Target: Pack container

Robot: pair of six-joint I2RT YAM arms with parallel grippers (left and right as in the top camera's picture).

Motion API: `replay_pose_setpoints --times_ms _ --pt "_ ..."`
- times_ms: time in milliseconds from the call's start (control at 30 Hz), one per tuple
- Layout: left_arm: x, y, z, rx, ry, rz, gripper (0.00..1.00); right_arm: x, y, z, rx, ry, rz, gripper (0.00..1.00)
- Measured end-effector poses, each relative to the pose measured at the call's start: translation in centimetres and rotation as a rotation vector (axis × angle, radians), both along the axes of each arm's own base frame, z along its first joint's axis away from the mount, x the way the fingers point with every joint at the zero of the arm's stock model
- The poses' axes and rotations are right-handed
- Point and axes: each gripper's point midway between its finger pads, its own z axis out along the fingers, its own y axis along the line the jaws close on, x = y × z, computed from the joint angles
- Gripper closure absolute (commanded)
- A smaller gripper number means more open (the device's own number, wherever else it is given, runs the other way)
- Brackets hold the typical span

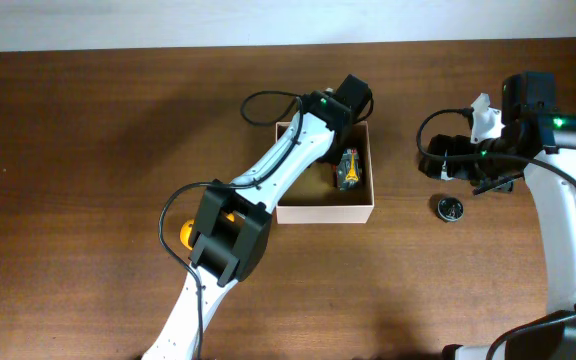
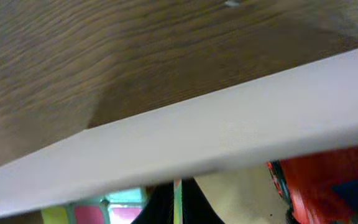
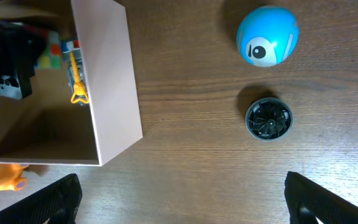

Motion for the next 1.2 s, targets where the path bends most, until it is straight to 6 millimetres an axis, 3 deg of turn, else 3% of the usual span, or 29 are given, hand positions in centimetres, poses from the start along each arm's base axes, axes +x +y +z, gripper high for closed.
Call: replay_pose_setpoints --times_ms 467,733,967,1067,1200 --pt "0.4 1.6 0.4 0.041 -0.057 0.141 0.87 0.0 0.0 0.0 -0.002 0.001 -0.001 0.01" --pt "1.1 1.3 0.6 0.022 -0.09 0.159 0.68 0.0 0.0 0.0 -0.002 0.001 -0.001 0.01" --pt "-0.2 2.4 0.6 0.072 -0.037 0.16 0.57 0.0 0.0 0.0 -0.002 0.0 -0.001 0.01" --pt "-0.3 2.4 1.6 0.072 -0.038 0.16 0.45 0.0 0.0 0.0 -0.003 0.0 0.0 0.01" --pt "-0.2 2.3 4.4 0.047 -0.066 0.164 0.29 0.0 0.0 0.0 -0.003 0.0 -0.001 0.01"
